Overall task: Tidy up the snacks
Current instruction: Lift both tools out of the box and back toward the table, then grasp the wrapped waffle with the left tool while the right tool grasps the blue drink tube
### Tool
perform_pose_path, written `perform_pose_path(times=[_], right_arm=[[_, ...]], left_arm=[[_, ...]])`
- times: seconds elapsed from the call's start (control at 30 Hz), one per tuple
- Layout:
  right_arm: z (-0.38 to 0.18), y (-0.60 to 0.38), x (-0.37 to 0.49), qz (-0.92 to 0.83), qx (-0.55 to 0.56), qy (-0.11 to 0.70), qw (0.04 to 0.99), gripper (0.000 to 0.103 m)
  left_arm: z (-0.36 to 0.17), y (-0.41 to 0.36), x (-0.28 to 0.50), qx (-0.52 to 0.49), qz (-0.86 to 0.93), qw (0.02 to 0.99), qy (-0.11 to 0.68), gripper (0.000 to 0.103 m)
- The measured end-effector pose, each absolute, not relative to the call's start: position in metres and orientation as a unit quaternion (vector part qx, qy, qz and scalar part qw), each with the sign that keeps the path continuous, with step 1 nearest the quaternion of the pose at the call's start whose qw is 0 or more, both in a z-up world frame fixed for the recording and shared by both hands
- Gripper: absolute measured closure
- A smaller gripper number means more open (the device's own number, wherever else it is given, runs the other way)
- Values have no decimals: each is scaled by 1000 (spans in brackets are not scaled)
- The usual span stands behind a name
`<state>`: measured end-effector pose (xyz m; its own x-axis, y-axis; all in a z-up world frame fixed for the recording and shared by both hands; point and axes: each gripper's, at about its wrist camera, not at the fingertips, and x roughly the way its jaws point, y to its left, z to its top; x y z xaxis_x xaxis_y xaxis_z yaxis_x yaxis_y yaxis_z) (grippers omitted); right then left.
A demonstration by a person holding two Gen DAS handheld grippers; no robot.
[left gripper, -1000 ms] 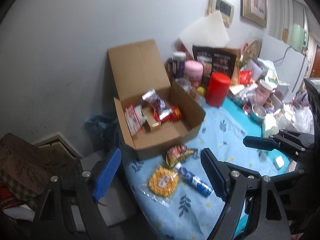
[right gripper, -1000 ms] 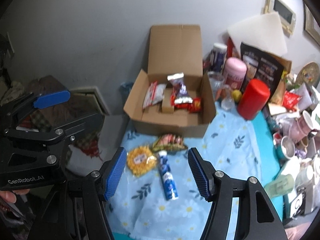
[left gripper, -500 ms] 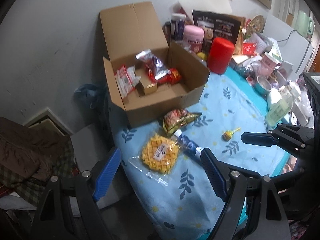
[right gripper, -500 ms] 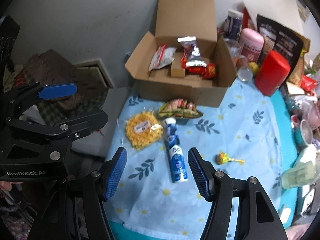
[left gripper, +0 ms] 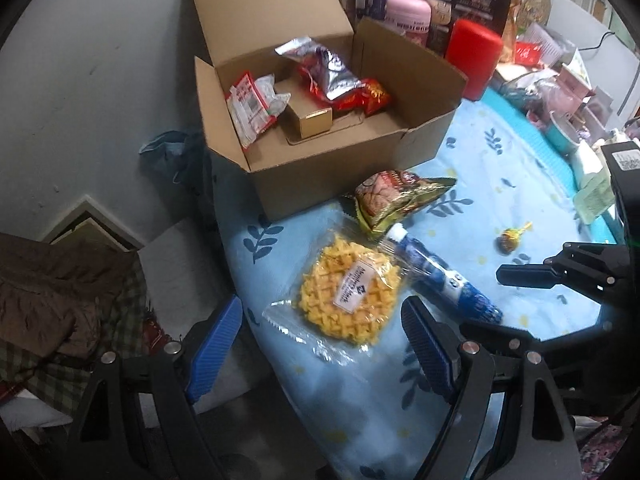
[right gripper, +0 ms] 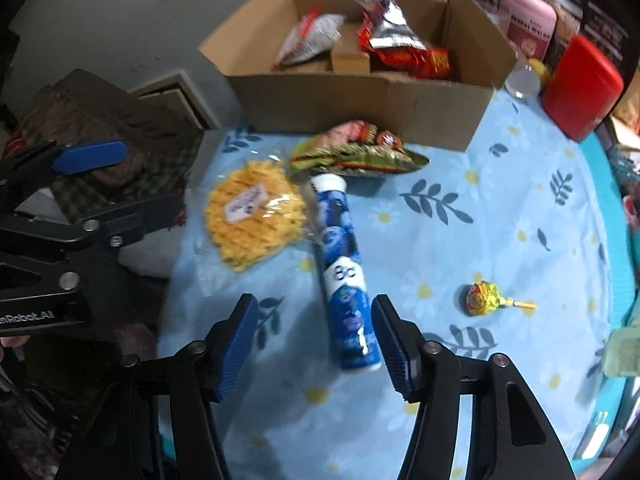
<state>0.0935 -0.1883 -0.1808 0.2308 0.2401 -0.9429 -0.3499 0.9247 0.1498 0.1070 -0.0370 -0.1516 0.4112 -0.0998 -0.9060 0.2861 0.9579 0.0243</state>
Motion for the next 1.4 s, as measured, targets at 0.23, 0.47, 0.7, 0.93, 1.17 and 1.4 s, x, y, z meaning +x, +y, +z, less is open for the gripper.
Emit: perform_pose_path(times=[0.23,0.47,0.7,0.93,1.17,1.4], right_arm=[[-210,-190,116,203,-52,613,762,62],[-222,-200,132,211,-41,624,751,73],[-218,-216,134,200,-33,637,744,73],[-213,-229,130,185,-20,645,741,73],[-214,-222,132,180,-29,646,741,73],[-219,-211,129,179,-38,644,743,73]], left_arm=[[-178,-44,142,90,-137,816,555,21],[-207,-52,163,109,-176,783,587,21],[-226,-58,164,100,-209,753,615,21],[-246,-66,162,77,-230,718,652,16],[-255,-90,141,155,-198,730,636,7],[-249,-89,123,130,-159,754,623,22]])
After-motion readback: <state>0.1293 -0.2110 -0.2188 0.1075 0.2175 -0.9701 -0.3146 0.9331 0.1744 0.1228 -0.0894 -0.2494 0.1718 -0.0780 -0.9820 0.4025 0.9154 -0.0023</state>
